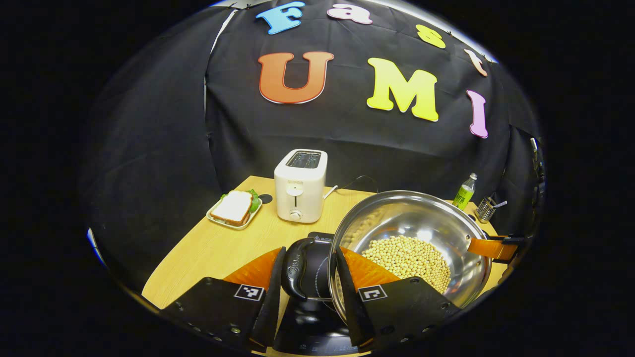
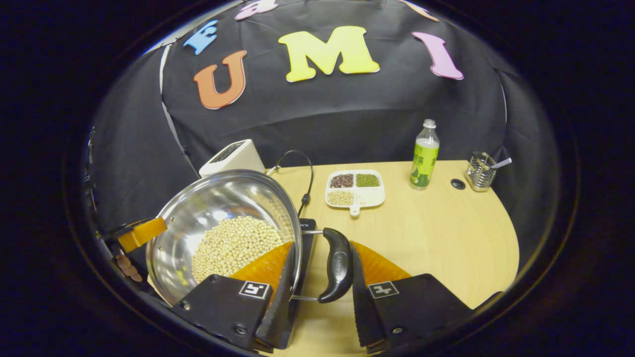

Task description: First push the handle of the pot to place it horizontally, then grasp the pot with both hands and set it on the induction cooktop.

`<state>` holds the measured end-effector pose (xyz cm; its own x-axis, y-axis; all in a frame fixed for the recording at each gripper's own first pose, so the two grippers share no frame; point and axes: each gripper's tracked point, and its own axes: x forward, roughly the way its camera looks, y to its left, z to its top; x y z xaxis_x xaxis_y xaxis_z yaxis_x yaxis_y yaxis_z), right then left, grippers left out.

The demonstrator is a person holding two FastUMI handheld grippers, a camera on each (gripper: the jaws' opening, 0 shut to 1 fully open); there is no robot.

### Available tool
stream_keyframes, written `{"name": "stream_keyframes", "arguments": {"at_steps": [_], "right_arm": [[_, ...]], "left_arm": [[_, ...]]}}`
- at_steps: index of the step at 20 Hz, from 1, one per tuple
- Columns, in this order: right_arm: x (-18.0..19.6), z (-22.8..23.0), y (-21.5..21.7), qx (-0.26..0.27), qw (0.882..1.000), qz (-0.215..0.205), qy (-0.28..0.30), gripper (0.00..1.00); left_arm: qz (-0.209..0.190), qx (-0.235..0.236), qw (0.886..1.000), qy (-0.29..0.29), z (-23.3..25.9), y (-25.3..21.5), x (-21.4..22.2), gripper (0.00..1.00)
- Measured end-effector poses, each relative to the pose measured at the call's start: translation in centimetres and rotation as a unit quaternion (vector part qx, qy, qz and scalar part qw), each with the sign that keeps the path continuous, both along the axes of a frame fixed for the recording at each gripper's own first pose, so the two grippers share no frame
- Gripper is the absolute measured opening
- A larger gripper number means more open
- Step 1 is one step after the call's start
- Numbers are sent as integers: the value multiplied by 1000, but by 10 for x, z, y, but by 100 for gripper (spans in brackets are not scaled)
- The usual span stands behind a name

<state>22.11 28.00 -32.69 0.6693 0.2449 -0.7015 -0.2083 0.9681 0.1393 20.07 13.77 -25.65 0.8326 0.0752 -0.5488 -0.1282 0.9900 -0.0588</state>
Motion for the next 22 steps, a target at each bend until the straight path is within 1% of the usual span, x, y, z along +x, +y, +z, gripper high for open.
{"name": "stream_keyframes", "arguments": {"at_steps": [3, 4, 6, 8, 9, 10, 12, 14, 16, 17, 18, 19, 20, 21, 22], "right_arm": [[10, -20, 8, -2, 1000, -3, 12, 59], [14, -27, 11, -6, 1000, -2, 16, 57], [18, -39, 16, -12, 1000, -6, 23, 58], [20, -50, 25, -14, 1000, -7, 19, 58], [19, -56, 28, -18, 1000, -4, 18, 57], [23, -52, 28, -9, 1000, -12, 1, 58], [25, -54, 28, -3, 1000, -20, -7, 58], [25, -55, 27, 3, 1000, -20, -10, 62], [23, -55, 26, 5, 1000, -23, -15, 63], [23, -55, 26, 6, 1000, -23, -17, 63], [23, -55, 25, 7, 1000, -23, -20, 65], [24, -54, 25, 11, 1000, -19, -22, 65], [23, -54, 26, 17, 999, -16, -24, 70], [21, -55, 27, 21, 999, -13, -22, 68], [22, -54, 24, 24, 999, -14, -26, 74]], "left_arm": [[3, 3, 1000, 20, -22, 9, 11, 54], [6, 1, 1000, 28, -29, 12, 13, 54], [12, 1, 999, 42, -43, 17, 20, 54], [25, 6, 999, 44, -48, 22, 24, 55], [25, 10, 999, 46, -50, 23, 24, 54], [24, 6, 999, 45, -47, 20, 22, 54], [23, -19, 999, 46, -50, 18, 22, 56], [14, -9, 999, 42, -52, 21, 22, 59], [16, -2, 999, 40, -53, 22, 25, 61], [16, 0, 999, 42, -54, 22, 25, 73], [16, 2, 999, 41, -54, 22, 25, 66], [16, 8, 999, 36, -53, 23, 26, 66], [15, 15, 999, 28, -54, 25, 27, 73], [17, 14, 999, 24, -54, 27, 28, 81], [25, 8, 999, 24, -54, 27, 26, 89]]}}
